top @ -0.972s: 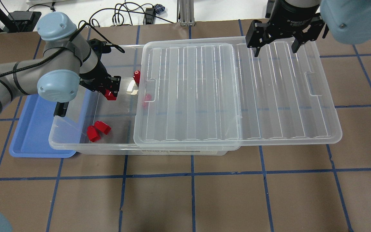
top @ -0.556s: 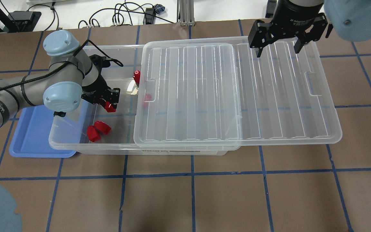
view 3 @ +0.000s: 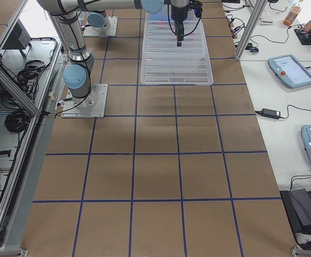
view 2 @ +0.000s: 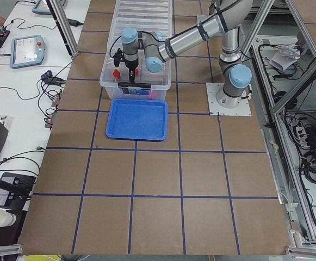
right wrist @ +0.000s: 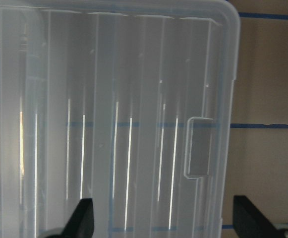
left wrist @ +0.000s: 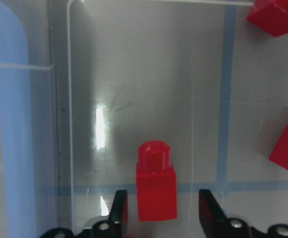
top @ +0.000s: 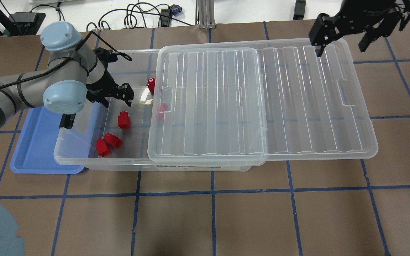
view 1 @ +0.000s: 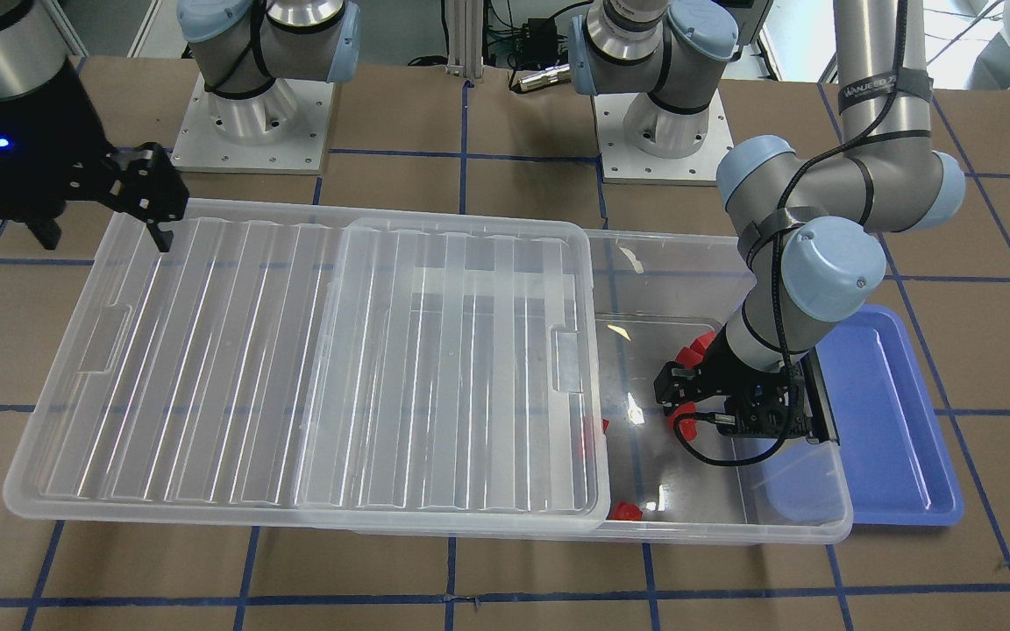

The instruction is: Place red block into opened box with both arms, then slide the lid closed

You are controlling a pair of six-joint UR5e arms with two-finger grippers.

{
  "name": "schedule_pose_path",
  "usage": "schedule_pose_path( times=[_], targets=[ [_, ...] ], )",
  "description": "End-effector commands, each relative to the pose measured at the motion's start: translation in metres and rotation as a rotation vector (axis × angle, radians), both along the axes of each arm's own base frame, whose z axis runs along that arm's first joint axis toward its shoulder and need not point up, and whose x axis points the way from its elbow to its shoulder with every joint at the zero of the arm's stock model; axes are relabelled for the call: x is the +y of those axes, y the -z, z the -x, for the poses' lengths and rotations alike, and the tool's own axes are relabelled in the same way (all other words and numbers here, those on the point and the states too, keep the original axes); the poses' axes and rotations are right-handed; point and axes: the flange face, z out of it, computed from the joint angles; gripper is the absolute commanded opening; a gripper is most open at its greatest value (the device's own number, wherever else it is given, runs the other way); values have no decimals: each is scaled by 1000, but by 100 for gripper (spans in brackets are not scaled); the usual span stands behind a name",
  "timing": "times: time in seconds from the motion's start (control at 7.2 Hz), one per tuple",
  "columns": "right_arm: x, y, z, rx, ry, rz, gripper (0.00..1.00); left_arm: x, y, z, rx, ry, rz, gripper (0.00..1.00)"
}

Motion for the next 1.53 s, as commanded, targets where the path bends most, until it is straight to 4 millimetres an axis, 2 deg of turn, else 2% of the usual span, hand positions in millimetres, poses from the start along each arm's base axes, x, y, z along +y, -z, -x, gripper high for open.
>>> schedule_pose_path(
  times=[0.0, 0.14, 0.28, 0.42, 0.69, 0.83, 0.97, 1.11, 1.25, 1.39],
  targets=[
    [-9, 2, 95, 18, -44, 1, 100, -4, -80, 29, -2, 33, -26, 100],
    [-7, 7, 151, 31, -163, 7, 100, 4, -119, 46, -5, 43, -42, 100],
    [-6, 20, 194, 34, -179, -1, 100, 18, -161, 59, 4, 62, -51, 100],
    [0, 36, 213, 19, -142, -32, 100, 42, -207, 61, 7, 65, -81, 100],
    [19, 72, 239, -17, -80, -81, 99, 77, -254, 56, -1, 74, -33, 100],
    [21, 99, 238, -9, -64, -70, 99, 92, -278, 59, -9, 80, 15, 100],
    [33, 137, 231, -11, -35, -71, 99, 99, -283, 62, 4, 88, 27, 100],
    [39, 166, 226, 1, 2, -44, 99, 87, -261, 52, -7, 70, -27, 100],
    [41, 173, 220, -7, 50, -45, 99, 86, -254, 51, -6, 68, -29, 100],
    [39, 175, 210, -31, 60, -36, 100, 75, -252, 51, -8, 66, 16, 100]
  ],
)
